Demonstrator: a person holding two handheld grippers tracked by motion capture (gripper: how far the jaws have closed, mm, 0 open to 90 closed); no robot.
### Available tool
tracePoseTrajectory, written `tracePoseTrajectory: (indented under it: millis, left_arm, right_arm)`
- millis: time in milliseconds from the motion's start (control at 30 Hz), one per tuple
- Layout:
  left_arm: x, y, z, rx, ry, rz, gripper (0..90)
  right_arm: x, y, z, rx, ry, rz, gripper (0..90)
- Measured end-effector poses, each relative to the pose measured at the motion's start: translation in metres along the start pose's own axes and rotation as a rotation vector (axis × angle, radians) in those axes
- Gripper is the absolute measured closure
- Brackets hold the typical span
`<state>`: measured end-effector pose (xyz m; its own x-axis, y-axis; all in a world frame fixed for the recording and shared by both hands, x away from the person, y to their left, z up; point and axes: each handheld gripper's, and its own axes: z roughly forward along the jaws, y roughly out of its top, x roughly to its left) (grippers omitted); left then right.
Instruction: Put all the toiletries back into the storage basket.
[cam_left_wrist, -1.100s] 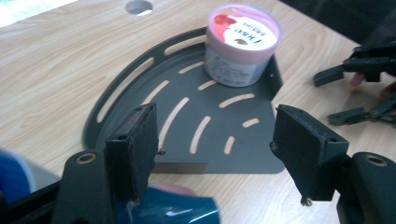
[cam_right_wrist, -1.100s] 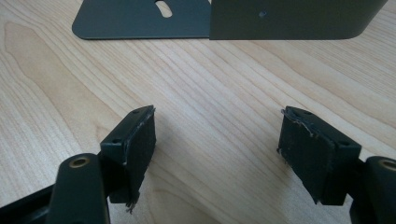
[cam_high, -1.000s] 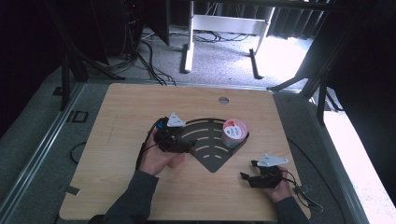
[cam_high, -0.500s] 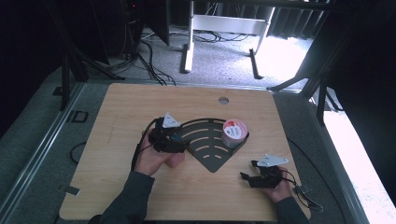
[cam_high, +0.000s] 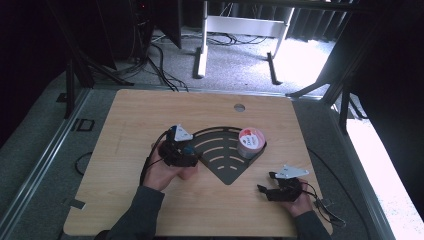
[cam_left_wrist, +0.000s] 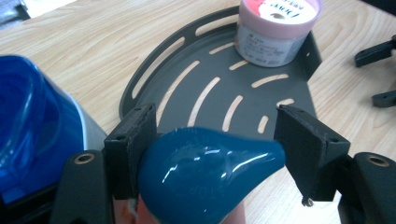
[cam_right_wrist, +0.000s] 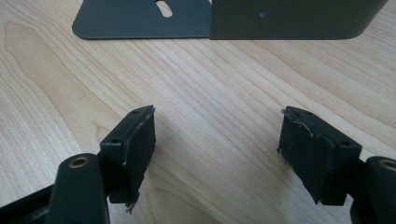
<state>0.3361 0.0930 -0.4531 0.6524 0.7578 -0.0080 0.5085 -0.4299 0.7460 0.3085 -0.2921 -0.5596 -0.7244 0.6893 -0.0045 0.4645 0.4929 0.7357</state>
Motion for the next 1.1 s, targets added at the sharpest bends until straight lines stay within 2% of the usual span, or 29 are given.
tracePoseTrajectory:
  millis: [133, 433, 567, 733, 767, 833, 1100]
  left_arm:
    - [0.001, -0.002, -0.001, -0.010, -0.003, -0.005, 32.1]
    - [-0.002, -0.005, 0.002, -0.002, 0.038, 0.020, 32.7]
    - [-0.001, -0.007, 0.003, 0.003, 0.042, 0.013, 35.6]
    - [0.004, -0.009, 0.004, 0.001, 0.029, -0.018, 43.1]
    - [0.008, -0.010, 0.003, -0.003, 0.019, -0.038, 46.2]
    - [0.011, -0.011, 0.002, -0.006, 0.004, -0.054, 48.8]
    - [0.011, -0.012, 0.001, -0.007, 0.003, -0.064, 51.4]
  right_arm:
    - [0.000, 0.000, 0.000, 0.000, 0.000, 0.000, 26.8]
    - [0.000, 0.000, 0.000, 0.000, 0.000, 0.001, 26.8]
    - [0.000, 0.000, 0.000, 0.000, 0.001, 0.001, 26.7]
    - [0.000, 0.000, 0.000, 0.001, 0.001, 0.001, 26.6]
    - [0.000, 0.000, 0.000, 0.001, 0.001, 0.001, 26.6]
    - [0.000, 0.000, 0.000, 0.001, 0.001, 0.001, 26.6]
    - [0.000, 0.000, 0.000, 0.001, 0.002, 0.001, 26.3]
